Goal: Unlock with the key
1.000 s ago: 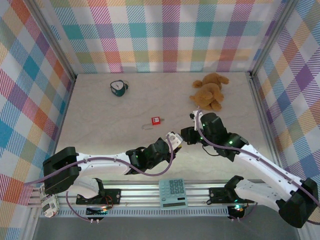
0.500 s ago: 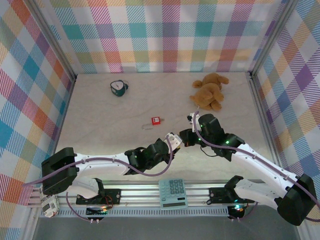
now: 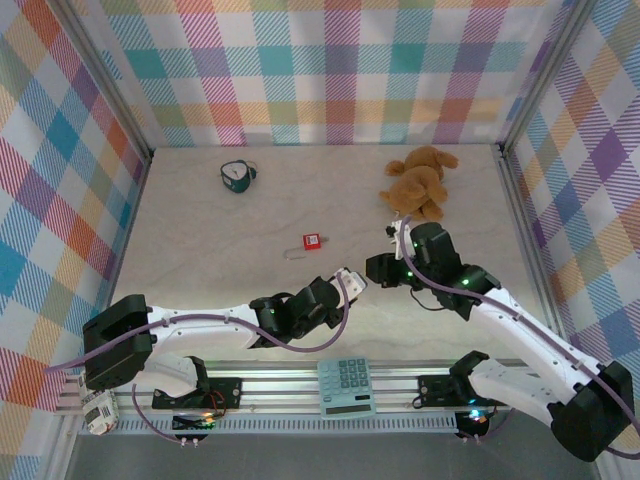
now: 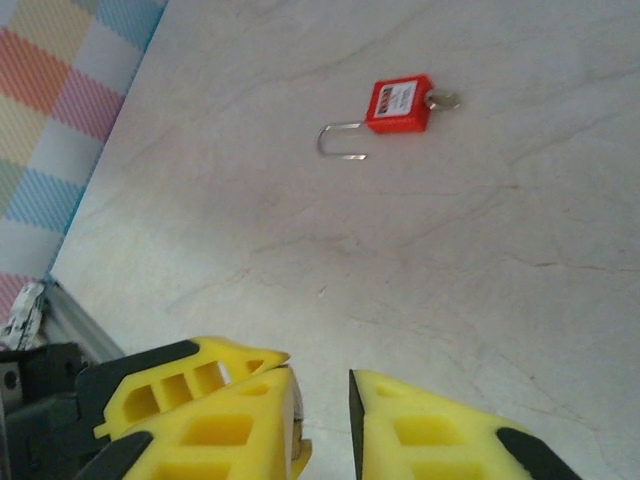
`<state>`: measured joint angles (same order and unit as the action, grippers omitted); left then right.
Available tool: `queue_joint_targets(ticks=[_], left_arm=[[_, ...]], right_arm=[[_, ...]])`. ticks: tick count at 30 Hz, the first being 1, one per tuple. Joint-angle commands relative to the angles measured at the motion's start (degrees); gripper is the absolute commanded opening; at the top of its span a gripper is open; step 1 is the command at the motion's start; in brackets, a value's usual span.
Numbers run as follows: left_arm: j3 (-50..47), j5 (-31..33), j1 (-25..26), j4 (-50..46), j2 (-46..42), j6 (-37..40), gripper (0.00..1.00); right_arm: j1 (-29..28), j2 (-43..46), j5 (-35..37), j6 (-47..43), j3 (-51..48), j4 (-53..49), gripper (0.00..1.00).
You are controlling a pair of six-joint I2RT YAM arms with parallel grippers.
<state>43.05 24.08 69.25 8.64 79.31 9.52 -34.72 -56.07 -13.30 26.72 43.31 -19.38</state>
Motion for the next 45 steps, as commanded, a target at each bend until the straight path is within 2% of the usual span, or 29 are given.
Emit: queue_joint_targets(ticks=[1, 11, 22, 30, 39, 45], left_arm=[[2.5, 0.1, 0.0, -1.8, -0.8, 1.4, 0.19], [4.0, -0.3, 0.0, -3.5, -0.6, 3.1, 0.19], [4.5, 0.3, 0.0, -3.4, -0.3, 3.7, 0.18], [5.3, 0.3, 0.0, -3.6, 0.6, 4.6, 0.18], [5.8, 1.6, 0.0, -3.2, 1.3, 5.3, 0.18], [7.0, 7.0, 0.1, -1.3, 3.8, 7.8, 0.18]], right_arm=[[0.1, -1.4, -6.3, -0.5, 0.7, 2.0, 0.26], [0.1, -4.6, -7.8, -0.4, 0.4, 3.4, 0.27], [0.1, -6.2, -9.5, 0.2, -0.8, 4.0, 0.22], [-0.1, -6.5, -10.8, 1.0, -1.8, 4.7, 0.24], [-0.4, -6.2, -10.3, 1.9, -2.4, 5.0, 0.1], [-2.6, -6.6, -6.4, 7.8, -4.2, 7.0, 0.05]])
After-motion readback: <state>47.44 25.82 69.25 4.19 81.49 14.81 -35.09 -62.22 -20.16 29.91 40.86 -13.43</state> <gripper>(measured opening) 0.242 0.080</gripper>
